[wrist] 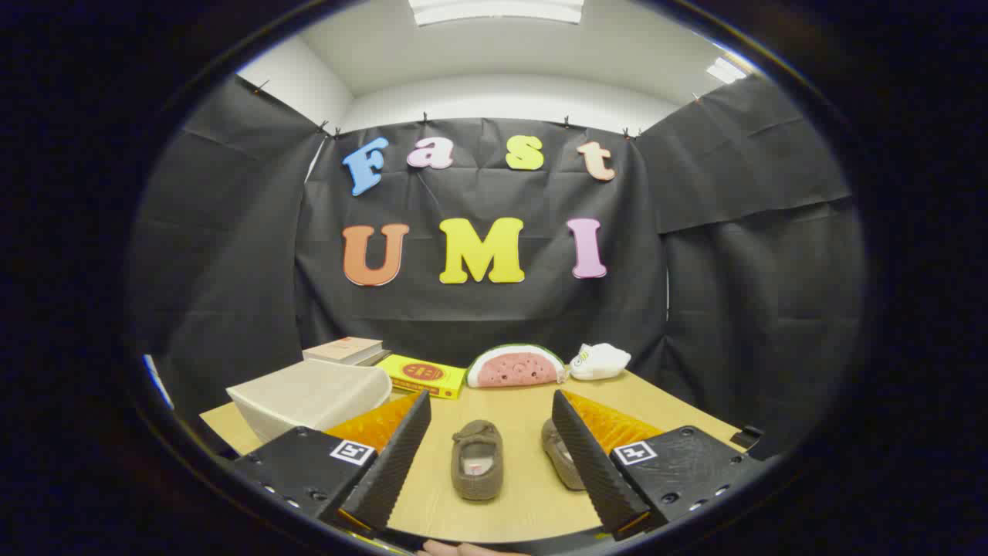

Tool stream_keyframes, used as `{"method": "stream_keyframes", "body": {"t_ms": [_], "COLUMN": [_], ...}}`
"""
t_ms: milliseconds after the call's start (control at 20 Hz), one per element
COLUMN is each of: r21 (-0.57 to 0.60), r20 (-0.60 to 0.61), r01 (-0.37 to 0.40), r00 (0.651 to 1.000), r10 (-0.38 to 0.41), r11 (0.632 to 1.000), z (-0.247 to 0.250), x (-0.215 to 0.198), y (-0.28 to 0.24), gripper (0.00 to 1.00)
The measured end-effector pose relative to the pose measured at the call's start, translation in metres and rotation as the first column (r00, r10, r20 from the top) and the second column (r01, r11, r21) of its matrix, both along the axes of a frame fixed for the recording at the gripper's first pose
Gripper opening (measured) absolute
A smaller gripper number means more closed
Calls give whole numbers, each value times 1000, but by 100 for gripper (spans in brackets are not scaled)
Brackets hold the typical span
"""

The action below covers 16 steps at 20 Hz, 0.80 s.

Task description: Open the storage box then place both shoes into the box .Put the left shoe in first, then the right shoe, with the right side of both shoes facing outward in a uniform manner.

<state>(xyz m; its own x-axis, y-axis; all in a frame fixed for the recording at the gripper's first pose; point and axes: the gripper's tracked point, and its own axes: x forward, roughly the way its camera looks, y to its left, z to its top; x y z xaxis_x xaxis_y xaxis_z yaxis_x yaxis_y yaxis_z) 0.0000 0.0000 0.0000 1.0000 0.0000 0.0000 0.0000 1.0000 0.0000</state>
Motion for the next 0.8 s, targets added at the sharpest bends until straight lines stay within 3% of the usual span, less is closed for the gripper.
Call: {"method": "stream_keyframes", "body": {"t_ms": [800], "r21": [25], "r20": [-33], "r01": [-1], "r00": [999], "r10": [2], "r11": [1000], "z": [-7], "x": [10], "y": [-22], "gripper": [96]}}
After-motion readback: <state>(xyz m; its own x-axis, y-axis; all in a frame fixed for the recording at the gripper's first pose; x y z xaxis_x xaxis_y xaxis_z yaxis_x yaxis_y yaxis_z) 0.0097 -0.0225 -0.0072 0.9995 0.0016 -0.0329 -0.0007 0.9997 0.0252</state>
